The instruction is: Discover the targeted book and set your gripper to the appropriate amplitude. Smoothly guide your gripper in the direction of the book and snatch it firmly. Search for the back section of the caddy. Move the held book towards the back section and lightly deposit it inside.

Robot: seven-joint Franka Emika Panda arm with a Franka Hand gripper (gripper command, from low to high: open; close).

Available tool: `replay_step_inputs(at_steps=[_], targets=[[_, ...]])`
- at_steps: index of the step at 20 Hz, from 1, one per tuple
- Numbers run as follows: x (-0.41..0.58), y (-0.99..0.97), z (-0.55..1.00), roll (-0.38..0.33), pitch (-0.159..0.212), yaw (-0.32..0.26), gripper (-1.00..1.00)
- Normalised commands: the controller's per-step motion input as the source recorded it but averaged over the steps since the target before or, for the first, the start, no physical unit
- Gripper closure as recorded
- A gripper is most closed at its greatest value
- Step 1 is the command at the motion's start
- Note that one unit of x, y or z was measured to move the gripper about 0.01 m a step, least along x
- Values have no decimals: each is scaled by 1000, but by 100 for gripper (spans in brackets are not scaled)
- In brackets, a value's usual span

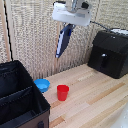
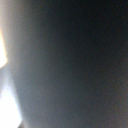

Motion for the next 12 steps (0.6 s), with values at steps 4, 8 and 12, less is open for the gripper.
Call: replay_step_inputs(at_steps=[4, 8, 12], targets=[[0, 648, 981, -3, -84, -141, 100], [19, 726, 891, -12, -68, -127, 100], [113, 854, 408, -7, -4, -86, 100]])
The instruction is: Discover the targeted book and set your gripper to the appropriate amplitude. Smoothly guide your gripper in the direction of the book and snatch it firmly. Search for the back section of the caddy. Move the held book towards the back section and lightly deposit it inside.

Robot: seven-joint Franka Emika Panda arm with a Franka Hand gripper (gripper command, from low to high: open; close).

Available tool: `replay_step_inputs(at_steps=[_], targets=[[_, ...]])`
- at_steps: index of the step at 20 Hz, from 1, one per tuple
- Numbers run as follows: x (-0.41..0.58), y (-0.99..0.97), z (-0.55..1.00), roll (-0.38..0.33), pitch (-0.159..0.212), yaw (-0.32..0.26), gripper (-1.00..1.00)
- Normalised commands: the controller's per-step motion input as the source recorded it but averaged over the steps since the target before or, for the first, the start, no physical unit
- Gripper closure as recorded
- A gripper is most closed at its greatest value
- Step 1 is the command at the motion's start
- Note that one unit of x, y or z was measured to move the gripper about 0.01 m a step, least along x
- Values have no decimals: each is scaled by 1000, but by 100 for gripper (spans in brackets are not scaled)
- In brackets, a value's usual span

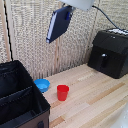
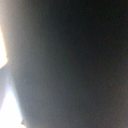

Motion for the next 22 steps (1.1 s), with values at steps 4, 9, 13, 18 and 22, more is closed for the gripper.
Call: replay_step_inputs(at_steps=[4, 9, 13, 18, 22], targets=[[152, 902, 137, -5, 28, -60, 100], [188, 915, 95, -7, 19, -58, 100], [205, 890, 236, -24, -15, -86, 100], [180, 845, 368, -41, -39, -110, 100], [200, 870, 331, -32, -16, -95, 100]])
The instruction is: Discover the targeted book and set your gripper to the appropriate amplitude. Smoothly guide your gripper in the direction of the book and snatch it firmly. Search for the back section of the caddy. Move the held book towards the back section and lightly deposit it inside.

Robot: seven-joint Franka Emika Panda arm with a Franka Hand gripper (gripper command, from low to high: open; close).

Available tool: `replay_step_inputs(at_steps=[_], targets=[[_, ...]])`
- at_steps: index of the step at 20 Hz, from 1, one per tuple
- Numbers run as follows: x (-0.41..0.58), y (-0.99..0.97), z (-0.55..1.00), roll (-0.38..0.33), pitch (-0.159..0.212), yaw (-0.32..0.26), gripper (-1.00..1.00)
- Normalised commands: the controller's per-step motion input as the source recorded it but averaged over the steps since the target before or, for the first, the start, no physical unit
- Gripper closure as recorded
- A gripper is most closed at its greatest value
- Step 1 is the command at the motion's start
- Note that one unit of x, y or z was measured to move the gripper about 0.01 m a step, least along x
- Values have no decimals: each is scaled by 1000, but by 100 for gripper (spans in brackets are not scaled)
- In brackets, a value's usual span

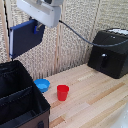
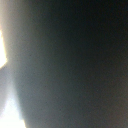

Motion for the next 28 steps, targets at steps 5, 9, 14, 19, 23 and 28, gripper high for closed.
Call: replay_step_inputs(at_steps=[5, 9, 14, 19, 23, 28], targets=[[205, 882, 307, -25, -4, -87, 100], [167, 894, 191, -16, 11, -64, 100], [179, 833, 113, -24, 70, -51, 100], [273, 543, 0, -69, 108, -91, 100], [326, 407, 0, -115, 132, -86, 100], [535, 330, 0, -131, 108, -29, 100]])
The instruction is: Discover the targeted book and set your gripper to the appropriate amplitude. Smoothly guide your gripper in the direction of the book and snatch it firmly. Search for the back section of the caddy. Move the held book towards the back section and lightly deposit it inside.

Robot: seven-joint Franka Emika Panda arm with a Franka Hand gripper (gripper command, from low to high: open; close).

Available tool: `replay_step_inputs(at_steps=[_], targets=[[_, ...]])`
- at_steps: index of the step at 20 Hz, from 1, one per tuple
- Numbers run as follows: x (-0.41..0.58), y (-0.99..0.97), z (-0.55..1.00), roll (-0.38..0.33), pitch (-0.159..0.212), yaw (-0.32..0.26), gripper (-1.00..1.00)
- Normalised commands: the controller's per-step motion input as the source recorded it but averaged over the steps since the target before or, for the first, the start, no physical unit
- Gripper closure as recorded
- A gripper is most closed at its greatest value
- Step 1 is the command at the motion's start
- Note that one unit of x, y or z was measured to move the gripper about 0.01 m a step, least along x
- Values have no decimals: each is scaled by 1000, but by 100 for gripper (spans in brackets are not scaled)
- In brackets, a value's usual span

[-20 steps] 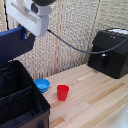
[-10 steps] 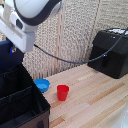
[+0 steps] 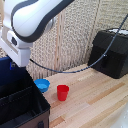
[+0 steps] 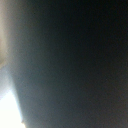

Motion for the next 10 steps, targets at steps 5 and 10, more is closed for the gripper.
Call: replay_step_inputs(at_steps=[5, 10], targets=[[342, 9, 149, -54, 57, -5, -100], [178, -212, 267, -2, 73, 9, -100]])
